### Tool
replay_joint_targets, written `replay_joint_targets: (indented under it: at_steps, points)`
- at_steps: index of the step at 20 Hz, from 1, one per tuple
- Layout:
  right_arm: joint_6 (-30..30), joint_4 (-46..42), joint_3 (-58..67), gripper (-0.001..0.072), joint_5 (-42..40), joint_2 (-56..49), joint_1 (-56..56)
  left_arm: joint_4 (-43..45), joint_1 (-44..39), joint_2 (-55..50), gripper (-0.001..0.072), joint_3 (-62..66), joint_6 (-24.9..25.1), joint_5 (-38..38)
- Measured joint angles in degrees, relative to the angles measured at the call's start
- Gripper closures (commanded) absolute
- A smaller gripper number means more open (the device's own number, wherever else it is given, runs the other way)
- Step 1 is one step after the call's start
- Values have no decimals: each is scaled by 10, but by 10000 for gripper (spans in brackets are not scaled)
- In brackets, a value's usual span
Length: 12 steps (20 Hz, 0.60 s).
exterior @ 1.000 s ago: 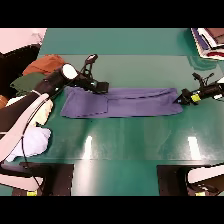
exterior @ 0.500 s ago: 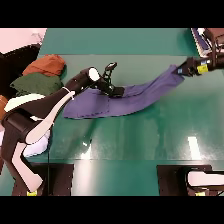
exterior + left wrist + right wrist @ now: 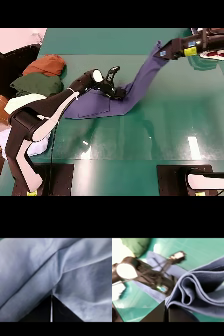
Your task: Fold the shirts.
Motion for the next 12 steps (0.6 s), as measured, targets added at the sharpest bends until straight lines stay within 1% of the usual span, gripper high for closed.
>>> replay_joint_targets:
  at_steps: [2, 5, 8, 10, 11, 12]
  points:
    - [-6, 7, 2, 700, -15, 0, 29, 2, 16, 10, 683, 9, 0, -14]
    - [-14, 12, 5, 700, -45, -7, 81, 12, 67, 52, 682, 17, 0, -35]
    - [-29, 33, 6, 699, -89, -35, 146, 30, 144, 118, 682, 20, 4, -52]
    - [-41, 50, 19, 692, -122, -73, 195, 43, 200, 170, 682, 22, 9, -61]
    - [-45, 54, 34, 627, -137, -97, 218, 51, 229, 194, 682, 22, 11, -66]
    - [-49, 58, 54, 487, -148, -124, 242, 59, 256, 218, 682, 22, 13, -70]
